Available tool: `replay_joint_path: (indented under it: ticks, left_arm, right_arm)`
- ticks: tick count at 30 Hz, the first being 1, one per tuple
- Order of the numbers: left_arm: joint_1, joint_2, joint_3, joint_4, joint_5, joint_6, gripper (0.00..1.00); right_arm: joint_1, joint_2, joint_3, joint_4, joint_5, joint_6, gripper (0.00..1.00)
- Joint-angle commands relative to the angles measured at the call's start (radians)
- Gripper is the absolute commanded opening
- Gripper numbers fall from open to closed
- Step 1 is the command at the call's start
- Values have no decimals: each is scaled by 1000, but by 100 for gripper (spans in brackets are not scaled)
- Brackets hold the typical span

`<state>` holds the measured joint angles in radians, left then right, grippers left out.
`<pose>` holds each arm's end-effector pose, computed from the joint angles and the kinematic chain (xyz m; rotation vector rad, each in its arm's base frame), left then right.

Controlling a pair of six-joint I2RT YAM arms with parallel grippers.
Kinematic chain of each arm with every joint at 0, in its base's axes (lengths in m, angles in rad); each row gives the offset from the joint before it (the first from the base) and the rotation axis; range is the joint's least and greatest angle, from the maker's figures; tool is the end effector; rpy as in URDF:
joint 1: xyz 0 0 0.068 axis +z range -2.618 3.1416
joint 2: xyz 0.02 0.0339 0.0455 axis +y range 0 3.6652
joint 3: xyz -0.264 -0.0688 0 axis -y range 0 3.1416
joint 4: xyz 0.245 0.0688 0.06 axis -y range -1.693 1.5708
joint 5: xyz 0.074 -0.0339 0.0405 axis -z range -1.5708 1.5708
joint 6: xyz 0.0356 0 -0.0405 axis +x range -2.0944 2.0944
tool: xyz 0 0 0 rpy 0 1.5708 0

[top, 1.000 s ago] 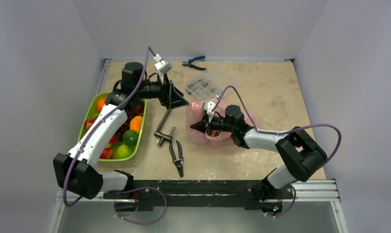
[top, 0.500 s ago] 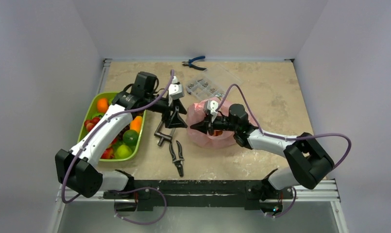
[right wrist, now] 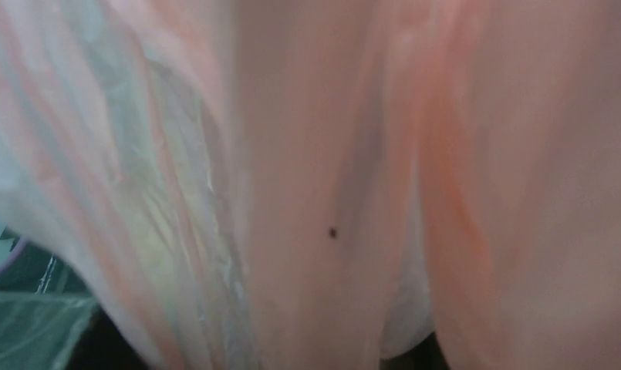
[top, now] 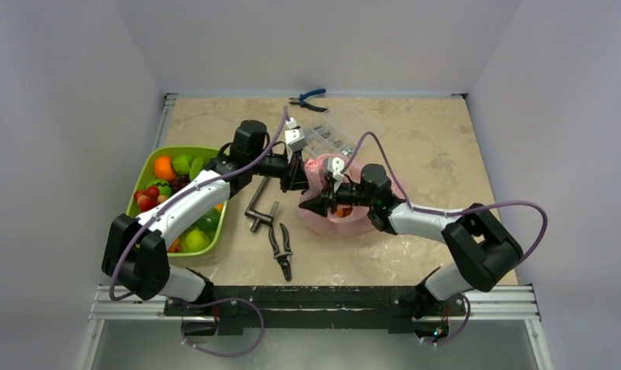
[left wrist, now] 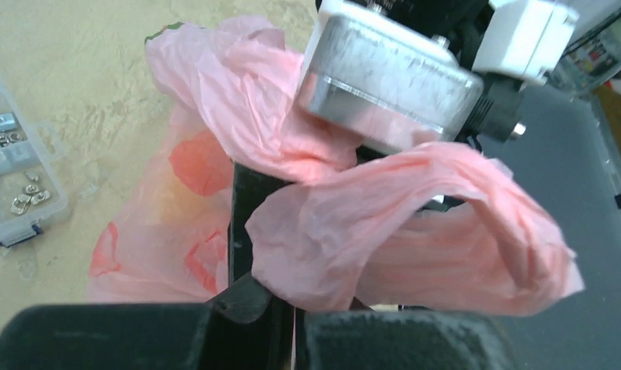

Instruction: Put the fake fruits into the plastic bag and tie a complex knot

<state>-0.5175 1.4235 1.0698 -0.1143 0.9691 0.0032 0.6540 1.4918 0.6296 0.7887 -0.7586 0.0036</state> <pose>0.2600 -0.1818 0.3036 1.1148 1.7260 -1.3010 0.2262 0.2042 0.2224 -1.0982 1.3584 1.1094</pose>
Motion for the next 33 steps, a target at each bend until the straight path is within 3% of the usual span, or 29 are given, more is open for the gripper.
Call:
replay_joint_path:
  ticks: [1,3,6,9,12,13,16,17,18,20,22,24,29,31,33]
  left_arm:
    - [-17,-3,-24,358,13,-280,0]
    - [-18,-14,-39,403,10,-342,0]
    - [-14,-35,-45,411,15,-403,0]
    - [6,-76,-61,392,21,-412,0]
    - [63,-126,-68,307,33,-363,0]
    - [83,-145,-63,246,40,-321,5]
    - [152,-200,-47,12,61,-108,60]
    - [175,-214,-40,-65,69,-11,73]
    - [189,-228,-34,-139,73,78,80]
    - [200,-248,-19,-266,75,248,85]
    - [205,-259,-11,-329,64,338,87]
    - [217,-263,-13,-317,52,325,88]
    - [232,-269,-15,-285,50,288,90]
    - [232,-271,-26,-257,53,279,99]
    - [228,-260,-44,-196,77,247,100]
  right_arm:
    - [1,38,29,99,-9,39,39]
    - [2,54,11,128,-1,44,33]
    - [2,68,-7,149,8,41,13]
    - [0,61,-26,141,-3,15,1]
    - [-8,44,-41,110,-9,2,0]
    - [-12,38,-44,104,-14,2,0]
    - [-15,18,-37,88,-19,-29,0]
    - [-14,14,-29,76,-22,-32,5]
    - [-14,10,-16,60,-25,-34,18]
    - [-14,3,8,21,-30,-38,46]
    - [-16,-15,19,-6,-22,-36,63]
    - [-15,-51,38,-73,-10,-55,71]
    - [-15,-171,82,-286,23,-115,80]
    - [-15,-216,89,-367,40,-135,84]
    - [-15,-249,81,-421,58,-150,86]
